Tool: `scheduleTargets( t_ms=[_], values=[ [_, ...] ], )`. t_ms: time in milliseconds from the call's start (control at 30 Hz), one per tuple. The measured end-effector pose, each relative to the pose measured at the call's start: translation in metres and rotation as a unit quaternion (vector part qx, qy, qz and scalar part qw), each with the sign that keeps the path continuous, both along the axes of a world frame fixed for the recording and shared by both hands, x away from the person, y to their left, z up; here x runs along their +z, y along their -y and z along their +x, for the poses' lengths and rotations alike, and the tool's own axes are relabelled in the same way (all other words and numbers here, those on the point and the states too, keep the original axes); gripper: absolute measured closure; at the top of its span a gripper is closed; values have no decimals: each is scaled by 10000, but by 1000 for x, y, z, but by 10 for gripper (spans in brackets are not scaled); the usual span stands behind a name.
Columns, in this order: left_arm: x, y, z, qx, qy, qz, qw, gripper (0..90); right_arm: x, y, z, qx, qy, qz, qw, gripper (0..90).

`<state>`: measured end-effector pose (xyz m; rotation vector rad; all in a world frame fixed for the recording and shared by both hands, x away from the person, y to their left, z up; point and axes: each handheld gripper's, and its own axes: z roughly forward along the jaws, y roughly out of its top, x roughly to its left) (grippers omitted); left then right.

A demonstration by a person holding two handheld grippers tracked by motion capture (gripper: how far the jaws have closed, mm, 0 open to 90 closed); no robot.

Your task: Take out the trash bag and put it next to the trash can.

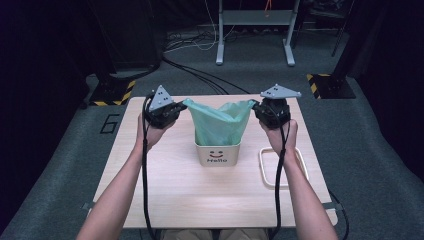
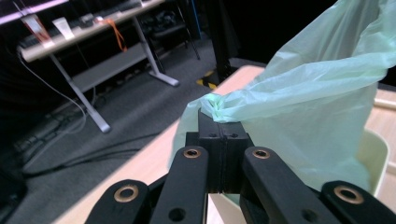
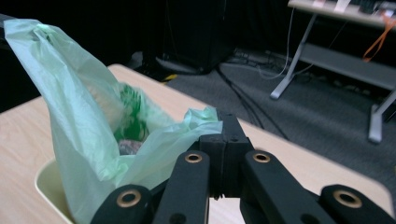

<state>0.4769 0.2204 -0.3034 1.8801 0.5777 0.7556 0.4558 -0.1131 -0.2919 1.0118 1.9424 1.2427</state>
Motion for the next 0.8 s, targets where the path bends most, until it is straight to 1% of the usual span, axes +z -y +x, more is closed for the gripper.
scheduleTargets(
  t_ms=[33, 67, 133, 167, 200, 233, 300, 367, 433, 533, 600, 667, 700, 733, 767, 800],
  values=[
    [6, 0, -1, -9, 46, -13, 10000, 900, 7, -1, -1, 13, 42, 1, 10000, 900],
    [11, 1, -2, -17, 88, 19, 10000, 900, 14, -2, -2, 25, 89, 10, 10000, 900],
    [17, 1, -4, -69, 137, 25, 9999, 900, 25, -5, -6, 86, 177, 1, 9998, 900],
    [18, 2, -5, -83, 143, 12, 9999, 899, 28, -7, -7, 118, 225, -31, 9997, 900],
    [17, 2, -5, -111, 108, 9, 9999, 899, 29, -8, -9, 152, 238, -48, 9996, 900],
    [15, 2, -5, -137, 74, 8, 9999, 899, 29, -9, -9, 177, 212, -68, 9996, 900],
    [7, 3, -4, -180, -59, -19, 9998, 899, 23, -11, -9, 234, 137, -24, 9996, 900],
    [-4, 3, -3, -174, -184, 15, 9997, 899, 13, -12, -6, 269, 15, -24, 9996, 900],
    [-14, 3, 0, -200, -321, -50, 9993, 898, 2, -14, -4, 282, -119, 1, 9995, 900],
    [-24, 4, 2, -224, -466, -69, 9986, 898, -12, -15, 1, 286, -288, 74, 9991, 900],
    [-30, 6, 2, -263, -515, -63, 9983, 898, -19, -16, 3, 313, -370, 119, 9988, 900],
    [-36, 7, 2, -332, -619, 30, 9975, 894, -25, -17, 3, 336, -450, 119, 9983, 900],
    [-40, 7, 2, -387, -711, 63, 9967, 885, -28, -18, 4, 356, -482, 105, 9981, 900],
    [-42, 8, 3, -349, -752, 150, 9964, 853, -32, -19, 4, 355, -508, 50, 9981, 900],
    [-44, 8, 5, -328, -805, 217, 9960, 778, -34, -18, 5, 349, -509, -14, 9981, 900],
    [-47, 7, 7, -341, -918, 212, 9950, 700, -36, -18, 5, 335, -517, -27, 9981, 870]
  ],
)
